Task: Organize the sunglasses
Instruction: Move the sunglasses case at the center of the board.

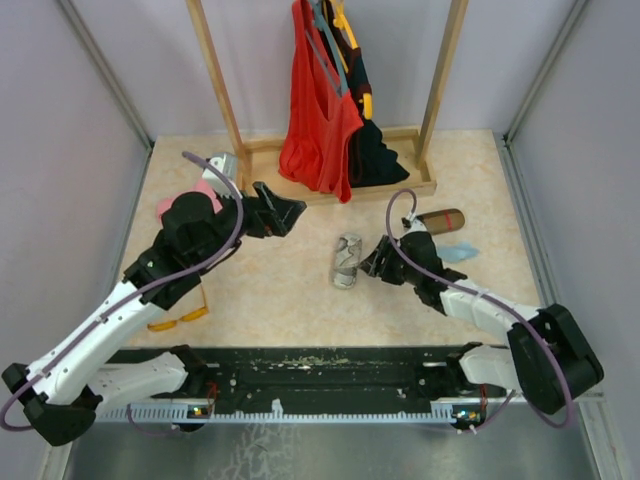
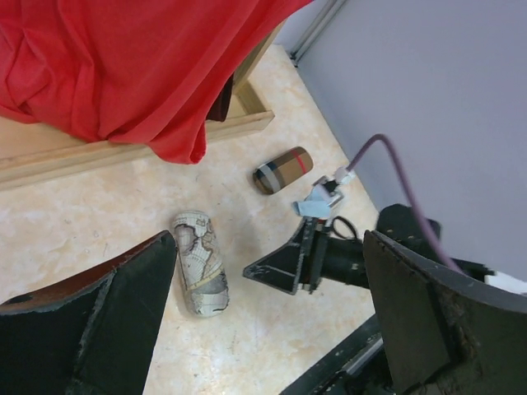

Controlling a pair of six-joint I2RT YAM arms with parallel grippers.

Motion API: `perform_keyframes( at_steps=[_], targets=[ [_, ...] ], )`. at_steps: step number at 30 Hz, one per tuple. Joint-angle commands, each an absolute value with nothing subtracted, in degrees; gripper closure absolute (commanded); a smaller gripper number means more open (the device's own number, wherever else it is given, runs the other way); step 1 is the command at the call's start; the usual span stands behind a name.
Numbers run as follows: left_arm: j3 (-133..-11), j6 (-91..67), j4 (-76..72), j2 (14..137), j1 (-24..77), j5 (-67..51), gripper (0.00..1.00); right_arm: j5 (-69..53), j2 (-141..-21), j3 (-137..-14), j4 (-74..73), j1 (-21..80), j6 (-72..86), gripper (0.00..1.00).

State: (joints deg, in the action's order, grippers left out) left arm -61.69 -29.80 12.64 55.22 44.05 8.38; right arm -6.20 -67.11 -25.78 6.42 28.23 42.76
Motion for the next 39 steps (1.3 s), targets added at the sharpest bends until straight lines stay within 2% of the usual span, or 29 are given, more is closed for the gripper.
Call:
perform_keyframes(
  at_steps=[1, 7, 18, 23, 28, 39],
  targets=[
    [-67.4, -34.1, 19.4, 55.5, 44.2, 7.0, 0.00, -9.2, -72.5, -26.5, 17.2, 29.2, 47.9, 0.47],
    [-72.1, -36.1, 19.9, 54.7, 44.2, 4.3, 0.00, -8.8, -81.5, -29.7, 21.2, 29.2, 47.5, 0.47],
    [-71.7, -36.0, 17.0, 50.3, 44.2, 3.2, 0.00, -9.9, -93.7, -37.3, 24.0, 29.2, 45.7, 0.48],
    [-71.1, -36.2, 16.0, 49.9, 44.2, 2.2, 0.00, -10.2, -99.1, -41.3, 22.9, 29.2, 43.3, 0.55],
    [-71.3, -36.1, 15.4, 49.6, 44.2, 1.6, 0.00, -13.3, -104.3, -46.8, 20.3, 29.5, 40.0, 0.57],
    [-70.5, -35.4, 13.7, 47.6, 44.2, 3.4, 0.00, -16.1, -114.1, -59.9, 16.4, 38.4, 38.9, 0.59]
  ],
)
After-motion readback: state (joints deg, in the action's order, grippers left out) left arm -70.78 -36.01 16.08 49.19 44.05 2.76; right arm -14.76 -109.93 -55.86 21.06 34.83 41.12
